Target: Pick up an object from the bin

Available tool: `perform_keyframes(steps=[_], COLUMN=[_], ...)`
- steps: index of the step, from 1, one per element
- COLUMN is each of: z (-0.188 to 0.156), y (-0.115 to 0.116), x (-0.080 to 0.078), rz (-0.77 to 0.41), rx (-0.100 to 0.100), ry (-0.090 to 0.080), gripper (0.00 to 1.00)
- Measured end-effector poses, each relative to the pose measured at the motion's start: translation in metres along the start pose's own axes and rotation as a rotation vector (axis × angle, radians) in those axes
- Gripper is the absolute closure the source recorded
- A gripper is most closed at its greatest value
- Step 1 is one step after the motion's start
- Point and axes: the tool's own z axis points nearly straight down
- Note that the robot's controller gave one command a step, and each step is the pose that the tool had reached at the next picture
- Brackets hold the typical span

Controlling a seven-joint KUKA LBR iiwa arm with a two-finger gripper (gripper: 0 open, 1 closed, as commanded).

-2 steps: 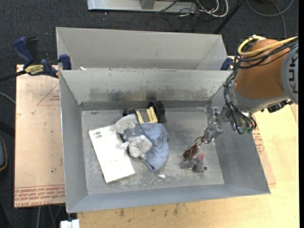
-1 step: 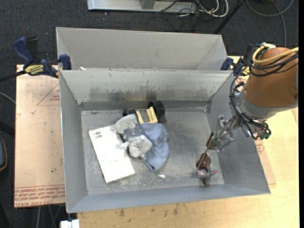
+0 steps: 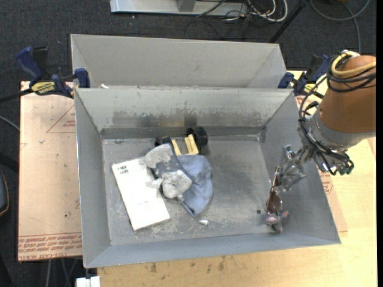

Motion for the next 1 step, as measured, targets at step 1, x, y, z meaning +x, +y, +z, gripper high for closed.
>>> perform_keyframes(steps=[1], z=[-0.0104], y=[-0.0006], x=[0.0071], rz=[0.251], rx=[0.004], ry=[-0.007], gripper=[1.00])
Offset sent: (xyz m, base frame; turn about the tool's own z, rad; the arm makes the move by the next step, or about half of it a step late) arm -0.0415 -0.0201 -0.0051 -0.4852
